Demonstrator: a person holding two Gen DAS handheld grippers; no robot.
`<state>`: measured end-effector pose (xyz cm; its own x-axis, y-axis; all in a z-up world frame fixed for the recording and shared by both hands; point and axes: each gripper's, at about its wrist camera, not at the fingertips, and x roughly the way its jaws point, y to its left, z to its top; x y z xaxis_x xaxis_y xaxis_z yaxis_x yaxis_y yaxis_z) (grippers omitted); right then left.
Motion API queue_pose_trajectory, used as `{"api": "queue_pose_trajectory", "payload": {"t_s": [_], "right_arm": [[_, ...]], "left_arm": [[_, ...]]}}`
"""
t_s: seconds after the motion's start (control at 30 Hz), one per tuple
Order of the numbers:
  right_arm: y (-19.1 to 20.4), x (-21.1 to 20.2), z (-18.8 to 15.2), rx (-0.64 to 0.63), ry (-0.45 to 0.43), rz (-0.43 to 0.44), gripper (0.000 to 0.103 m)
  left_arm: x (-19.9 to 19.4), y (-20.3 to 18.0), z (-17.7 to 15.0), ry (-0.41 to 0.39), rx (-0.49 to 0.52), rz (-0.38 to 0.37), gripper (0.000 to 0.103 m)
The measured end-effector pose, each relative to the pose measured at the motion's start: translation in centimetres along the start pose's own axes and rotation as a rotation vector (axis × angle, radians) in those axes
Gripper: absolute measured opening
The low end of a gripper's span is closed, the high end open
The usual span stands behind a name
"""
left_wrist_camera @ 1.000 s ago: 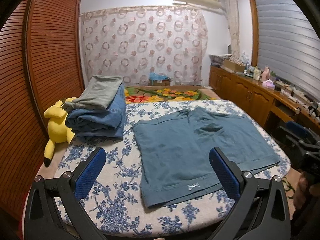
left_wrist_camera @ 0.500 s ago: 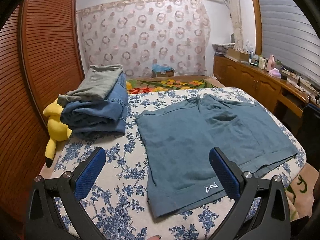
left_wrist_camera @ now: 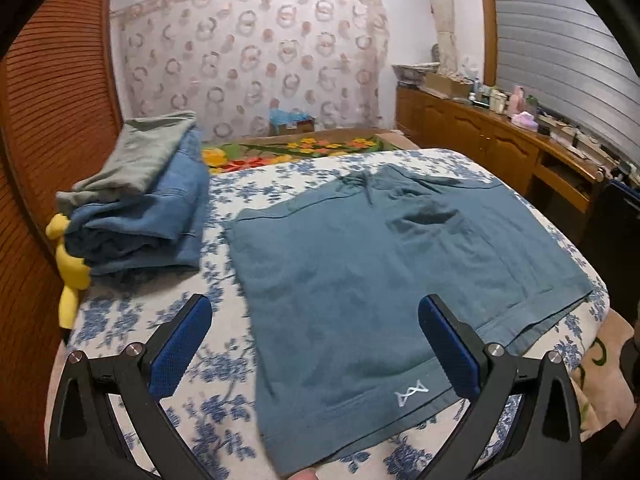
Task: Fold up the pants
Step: 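Move both tools toward the teal shorts and position over the leg hems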
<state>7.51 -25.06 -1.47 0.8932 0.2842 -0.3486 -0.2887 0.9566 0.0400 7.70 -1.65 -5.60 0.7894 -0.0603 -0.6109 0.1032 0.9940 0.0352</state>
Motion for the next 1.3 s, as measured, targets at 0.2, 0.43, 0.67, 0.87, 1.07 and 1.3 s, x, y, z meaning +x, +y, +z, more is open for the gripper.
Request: {"api": "queue_pose_trajectory", "payload": {"t_s": [0.2,0.43,0.67,0.87,1.07,1.3], "right_arm": [[-0.7,1.7,0.1,0.000,0.039,-0.026,0.099],[-2.2,4.1,1.0,0.021,0.118,-0.071,0.097],[-3.5,7.6,2.9,0.028,0.219,-0.030,0.080],[-6.0,12.0,4.4,0.070,0.334,0.025,0.058],[-8.2,14.5,6.7,0.148,0.390,0.031,0.044],[-8.1,15.6,7.9,0.144,0.421,0.015,0.030]], "left_arm": [[1.2,-0.8,0.5,0.025,0.017,-0.057,0.103],[2.4,-1.7,0.8,0.048,0.070,-0.122,0.103],[4.0,-2.0,0.8,0.102,0.080,-0.174,0.103],[5.7,-1.7,0.1,0.149,0.067,-0.178,0.103],[6.6,-1.4,-0.7,0.182,0.057,-0.181,0.103],[6.7,-1.2,-0.8,0.191,0.052,-0.185,0.103]]}}
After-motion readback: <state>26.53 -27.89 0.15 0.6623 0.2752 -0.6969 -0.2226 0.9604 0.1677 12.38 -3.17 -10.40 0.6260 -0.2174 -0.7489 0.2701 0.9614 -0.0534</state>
